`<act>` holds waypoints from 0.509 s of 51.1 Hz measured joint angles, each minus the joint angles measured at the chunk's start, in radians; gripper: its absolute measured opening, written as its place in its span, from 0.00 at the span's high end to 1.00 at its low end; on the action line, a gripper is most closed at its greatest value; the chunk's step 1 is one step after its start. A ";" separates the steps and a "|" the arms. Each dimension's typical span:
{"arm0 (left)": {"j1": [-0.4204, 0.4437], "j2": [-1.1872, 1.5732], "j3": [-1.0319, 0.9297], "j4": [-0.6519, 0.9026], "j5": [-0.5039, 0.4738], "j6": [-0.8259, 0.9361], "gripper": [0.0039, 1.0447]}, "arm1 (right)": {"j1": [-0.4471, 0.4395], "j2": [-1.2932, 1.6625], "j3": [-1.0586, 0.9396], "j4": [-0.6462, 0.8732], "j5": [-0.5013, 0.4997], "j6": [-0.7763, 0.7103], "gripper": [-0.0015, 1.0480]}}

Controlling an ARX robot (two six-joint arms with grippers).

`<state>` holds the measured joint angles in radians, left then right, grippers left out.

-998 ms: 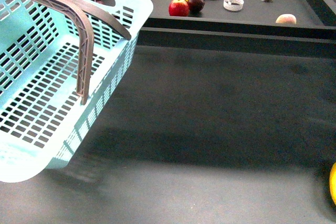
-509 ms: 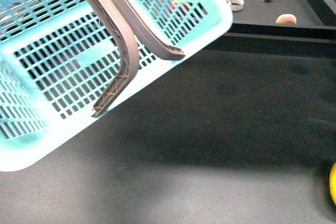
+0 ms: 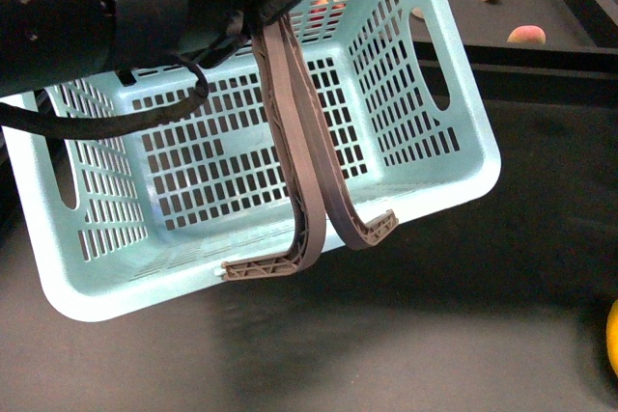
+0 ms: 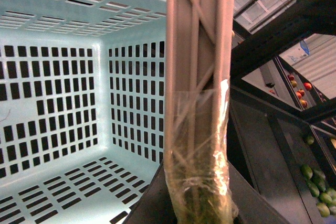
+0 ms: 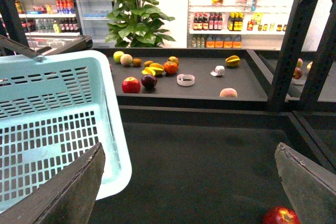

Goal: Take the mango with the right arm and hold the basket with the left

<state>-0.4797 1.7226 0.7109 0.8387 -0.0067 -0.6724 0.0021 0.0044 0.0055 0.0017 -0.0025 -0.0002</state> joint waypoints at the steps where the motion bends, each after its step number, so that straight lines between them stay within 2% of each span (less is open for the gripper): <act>1: -0.005 0.002 0.000 0.003 0.000 0.003 0.92 | 0.000 0.000 0.000 0.000 0.000 0.000 0.08; 9: -0.048 0.043 0.017 0.018 0.033 0.055 0.92 | 0.000 0.000 0.000 0.000 0.000 0.000 0.08; 26: -0.027 0.107 0.038 0.047 0.059 0.085 0.92 | 0.000 0.000 0.000 0.000 0.000 0.000 0.08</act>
<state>-0.5068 1.8297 0.7490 0.8856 0.0525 -0.5869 0.0021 0.0044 0.0055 0.0017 -0.0025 0.0002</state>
